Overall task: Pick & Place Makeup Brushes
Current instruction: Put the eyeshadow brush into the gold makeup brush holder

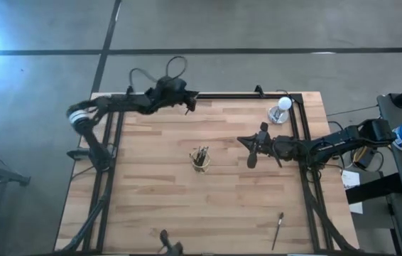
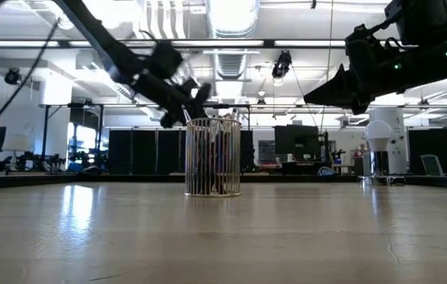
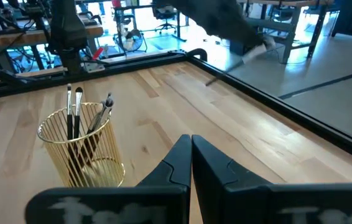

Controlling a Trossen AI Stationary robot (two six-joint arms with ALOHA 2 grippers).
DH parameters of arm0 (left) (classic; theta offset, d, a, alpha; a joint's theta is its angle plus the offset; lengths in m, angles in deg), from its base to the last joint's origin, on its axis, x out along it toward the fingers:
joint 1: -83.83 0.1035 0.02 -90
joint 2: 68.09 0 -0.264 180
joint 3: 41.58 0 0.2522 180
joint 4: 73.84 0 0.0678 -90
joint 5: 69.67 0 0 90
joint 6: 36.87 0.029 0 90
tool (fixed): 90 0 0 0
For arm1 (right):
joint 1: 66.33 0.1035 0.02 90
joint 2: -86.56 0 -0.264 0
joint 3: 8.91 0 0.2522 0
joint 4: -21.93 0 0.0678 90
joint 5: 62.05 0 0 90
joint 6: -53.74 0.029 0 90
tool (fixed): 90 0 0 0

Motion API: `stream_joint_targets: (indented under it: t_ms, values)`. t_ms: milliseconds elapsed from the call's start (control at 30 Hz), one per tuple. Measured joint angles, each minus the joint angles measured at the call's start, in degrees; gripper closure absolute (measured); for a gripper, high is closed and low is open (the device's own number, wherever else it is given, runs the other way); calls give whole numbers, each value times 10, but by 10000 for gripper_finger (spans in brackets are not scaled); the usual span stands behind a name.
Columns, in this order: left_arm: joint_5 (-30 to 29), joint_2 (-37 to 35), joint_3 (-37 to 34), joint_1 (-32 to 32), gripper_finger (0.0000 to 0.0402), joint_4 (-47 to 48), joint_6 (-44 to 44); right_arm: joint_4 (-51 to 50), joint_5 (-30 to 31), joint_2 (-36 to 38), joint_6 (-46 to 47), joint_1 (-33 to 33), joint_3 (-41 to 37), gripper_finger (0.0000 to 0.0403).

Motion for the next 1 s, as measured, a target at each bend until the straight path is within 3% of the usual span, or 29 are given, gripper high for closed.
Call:
stream_joint_targets:
  t_ms: [200, 333, 567, 833, 1000]
  values:
    - [60, -105, -135, -36, 401, -224, -43, 5, -7, 0, 30, -4, 7, 394]
    - [91, -146, -179, -82, 401, -330, -62, 6, -33, 0, 57, -25, 33, 391]
    - [98, -158, -172, -186, 401, -355, -27, 6, -184, -17, 59, -76, 109, 338]
    - [86, -156, -143, -236, 401, -357, 4, 3, -251, -94, 34, -81, 224, 262]
    - [86, -156, -138, -239, 401, -358, 4, 0, -268, -144, 32, -82, 278, 244]
